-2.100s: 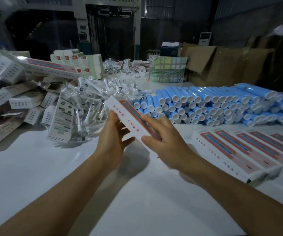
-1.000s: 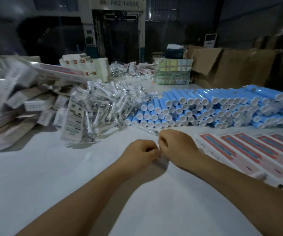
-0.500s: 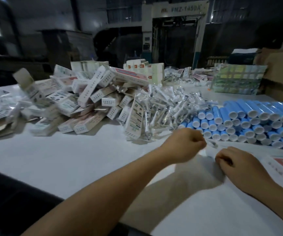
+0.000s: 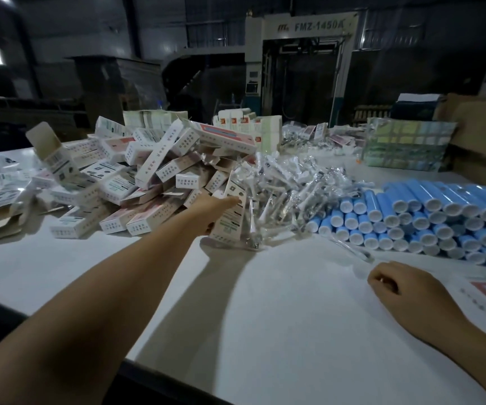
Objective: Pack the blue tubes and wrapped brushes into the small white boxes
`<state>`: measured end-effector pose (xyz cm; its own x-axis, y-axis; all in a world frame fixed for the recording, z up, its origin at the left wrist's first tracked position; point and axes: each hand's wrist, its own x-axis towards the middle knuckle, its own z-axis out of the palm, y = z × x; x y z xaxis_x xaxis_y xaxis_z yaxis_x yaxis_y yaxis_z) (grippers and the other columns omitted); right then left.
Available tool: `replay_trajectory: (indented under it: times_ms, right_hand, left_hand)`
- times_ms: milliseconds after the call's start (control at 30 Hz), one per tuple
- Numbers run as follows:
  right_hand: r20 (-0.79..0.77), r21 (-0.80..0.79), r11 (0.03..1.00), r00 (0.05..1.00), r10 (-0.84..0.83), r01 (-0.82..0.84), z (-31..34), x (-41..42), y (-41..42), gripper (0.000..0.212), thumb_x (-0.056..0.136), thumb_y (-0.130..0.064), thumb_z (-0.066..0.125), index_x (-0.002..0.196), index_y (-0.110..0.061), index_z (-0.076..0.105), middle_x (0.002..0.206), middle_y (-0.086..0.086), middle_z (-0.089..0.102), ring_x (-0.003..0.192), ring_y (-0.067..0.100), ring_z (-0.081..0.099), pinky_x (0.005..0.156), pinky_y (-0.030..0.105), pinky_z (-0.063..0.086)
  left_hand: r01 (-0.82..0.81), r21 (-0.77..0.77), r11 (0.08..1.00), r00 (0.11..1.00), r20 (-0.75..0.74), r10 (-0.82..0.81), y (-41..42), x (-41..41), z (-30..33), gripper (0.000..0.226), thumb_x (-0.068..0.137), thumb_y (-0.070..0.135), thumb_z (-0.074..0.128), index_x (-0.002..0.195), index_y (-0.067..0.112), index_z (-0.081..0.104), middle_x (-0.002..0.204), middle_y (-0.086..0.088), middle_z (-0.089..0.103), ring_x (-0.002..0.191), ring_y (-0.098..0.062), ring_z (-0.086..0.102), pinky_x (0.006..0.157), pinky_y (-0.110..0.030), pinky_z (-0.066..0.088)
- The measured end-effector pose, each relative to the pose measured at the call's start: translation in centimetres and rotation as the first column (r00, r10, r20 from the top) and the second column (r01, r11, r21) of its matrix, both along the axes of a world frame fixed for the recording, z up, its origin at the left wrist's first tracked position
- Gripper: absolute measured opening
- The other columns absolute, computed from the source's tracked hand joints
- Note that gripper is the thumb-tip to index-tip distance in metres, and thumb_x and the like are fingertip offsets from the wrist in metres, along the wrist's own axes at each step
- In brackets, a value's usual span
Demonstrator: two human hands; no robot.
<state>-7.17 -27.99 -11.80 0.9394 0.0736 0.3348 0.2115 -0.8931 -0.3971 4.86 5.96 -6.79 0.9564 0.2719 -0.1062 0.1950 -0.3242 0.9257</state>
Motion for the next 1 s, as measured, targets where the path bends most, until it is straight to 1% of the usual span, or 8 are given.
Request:
replay_trajectory:
  times_ms: [233,367,500,600,700,800,867,1000]
  right_hand:
    - [-0.012,0.020,1.000,1.000,0.010,-0.010,0.0,0.0,-0.1,0.024,0.089,-0.018,0.057,0.067,-0.027,0.057,0.067,-0.006,0.058,0.064,0.009,0.053,0.059,0.031,0.044]
    - [-0.025,0.036,0.999,0.999,0.024,-0.023,0.2,0.0,0.1,0.024,0.089,-0.018,0.055,0.067,-0.028,0.056,0.068,-0.007,0.058,0.065,0.008,0.052,0.058,0.027,0.041]
    - [-0.086,0.102,0.995,0.996,0.004,0.005,0.2,0.2,0.2,0.020,0.090,-0.019,0.056,0.072,-0.024,0.061,0.068,-0.004,0.061,0.066,0.014,0.056,0.059,0.028,0.042]
    - [-0.161,0.489,0.868,0.987,-0.014,0.092,0.7,0.6,-0.2,0.025,0.094,-0.018,0.056,0.072,-0.018,0.067,0.060,-0.003,0.063,0.058,0.013,0.055,0.057,0.025,0.043]
    - [-0.151,0.864,0.487,0.989,0.001,0.131,1.5,0.7,-1.3,0.032,0.097,-0.008,0.044,0.076,-0.015,0.067,0.053,0.000,0.060,0.045,0.010,0.049,0.042,0.016,0.039]
    - [-0.125,0.973,0.203,0.990,0.071,0.108,1.7,0.5,-2.1,0.041,0.089,-0.002,0.040,0.070,-0.020,0.071,0.057,0.001,0.062,0.043,0.009,0.051,0.042,0.018,0.040]
    - [-0.123,0.987,0.114,0.989,0.082,0.114,1.8,0.5,-2.3,0.035,0.088,-0.008,0.044,0.063,-0.020,0.067,0.058,0.000,0.065,0.046,0.011,0.053,0.044,0.020,0.039]
    - [-0.157,0.930,0.353,0.978,0.138,0.100,1.8,0.3,-2.4,0.023,0.086,-0.017,0.053,0.070,-0.021,0.070,0.072,0.003,0.073,0.065,0.019,0.069,0.055,0.028,0.048]
  left_hand:
    - [0.150,-0.191,0.970,0.983,-0.080,-0.168,2.7,-3.3,2.0,0.024,0.088,0.017,0.059,0.111,0.008,0.057,0.089,-0.013,0.071,0.080,-0.029,0.069,0.068,-0.040,0.055]
    - [0.363,-0.361,0.859,0.932,0.121,-0.343,3.3,-7.2,3.9,0.037,0.083,0.001,0.045,0.118,0.013,0.049,0.092,-0.014,0.071,0.083,-0.032,0.070,0.068,-0.044,0.054]
    - [0.401,0.230,0.887,0.847,0.277,-0.454,-1.9,-9.5,5.0,0.034,0.089,0.013,0.059,0.118,0.023,0.042,0.100,-0.001,0.064,0.080,-0.017,0.066,0.066,-0.035,0.056]
    - [0.323,0.780,0.536,0.759,0.125,-0.639,-7.8,-10.3,4.0,0.048,0.084,0.055,0.058,0.122,0.031,0.042,0.098,0.006,0.060,0.070,-0.012,0.059,0.055,-0.029,0.050]
    - [0.179,0.973,0.143,0.743,-0.038,-0.668,-13.1,-10.4,2.0,0.055,0.082,0.070,0.046,0.121,0.032,0.047,0.097,0.008,0.059,0.075,-0.013,0.052,0.056,-0.026,0.036]
    - [0.471,0.862,0.185,0.619,-0.174,-0.766,-15.8,-9.8,2.0,0.042,0.089,0.062,0.045,0.105,0.023,0.052,0.079,0.009,0.055,0.067,-0.009,0.055,0.054,-0.024,0.041]
    - [0.802,0.533,0.269,0.475,-0.295,-0.829,-15.9,-8.8,3.3,0.040,0.092,0.055,0.047,0.109,0.021,0.057,0.088,-0.001,0.067,0.075,-0.016,0.067,0.064,-0.029,0.056]
    - [0.954,-0.030,0.299,0.266,-0.384,-0.884,-15.3,-7.5,3.5,0.037,0.085,0.046,0.054,0.112,0.021,0.062,0.098,-0.006,0.073,0.081,-0.019,0.070,0.068,-0.031,0.058]
